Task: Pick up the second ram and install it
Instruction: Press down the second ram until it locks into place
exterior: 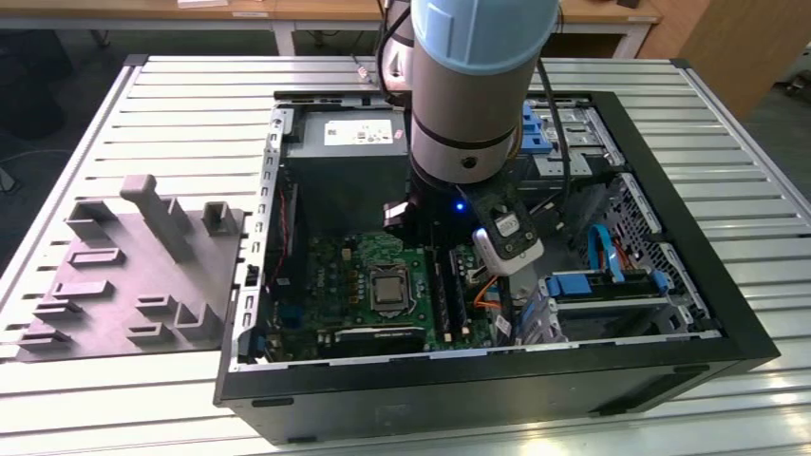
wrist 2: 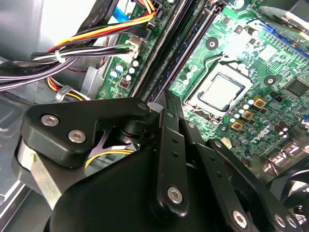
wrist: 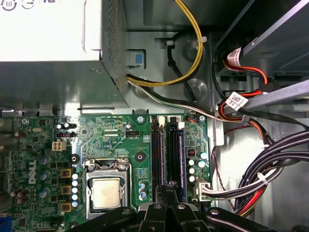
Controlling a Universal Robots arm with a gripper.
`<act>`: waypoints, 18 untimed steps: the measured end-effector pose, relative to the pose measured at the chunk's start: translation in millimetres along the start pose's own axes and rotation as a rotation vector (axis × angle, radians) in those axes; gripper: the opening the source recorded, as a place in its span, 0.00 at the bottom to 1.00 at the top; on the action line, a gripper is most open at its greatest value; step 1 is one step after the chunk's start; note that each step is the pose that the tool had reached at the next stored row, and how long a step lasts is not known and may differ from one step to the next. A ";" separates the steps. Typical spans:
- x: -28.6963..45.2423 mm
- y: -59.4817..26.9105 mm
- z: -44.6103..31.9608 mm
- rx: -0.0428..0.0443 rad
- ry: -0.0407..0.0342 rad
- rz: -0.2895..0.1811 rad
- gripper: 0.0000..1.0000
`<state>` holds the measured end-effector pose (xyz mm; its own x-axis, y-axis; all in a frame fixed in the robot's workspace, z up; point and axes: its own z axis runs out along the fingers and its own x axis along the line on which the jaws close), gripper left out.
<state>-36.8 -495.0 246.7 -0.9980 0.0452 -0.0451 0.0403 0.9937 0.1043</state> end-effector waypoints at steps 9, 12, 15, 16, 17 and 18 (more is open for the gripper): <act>0.0 0.0 0.0 0.0001 0.0000 0.000 0.10; 0.1 2.0 0.1 0.0003 0.0000 0.000 0.10; 0.3 7.2 0.8 0.0001 0.0000 0.000 0.10; 0.4 9.2 1.0 0.0000 -0.0001 0.000 0.10; 0.5 11.5 1.2 0.0001 0.0000 0.000 0.10; 0.6 13.8 1.4 0.0001 0.0000 0.000 0.10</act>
<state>-36.8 -481.1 246.7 -0.9980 0.0452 -0.0451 0.0403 0.9937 0.1041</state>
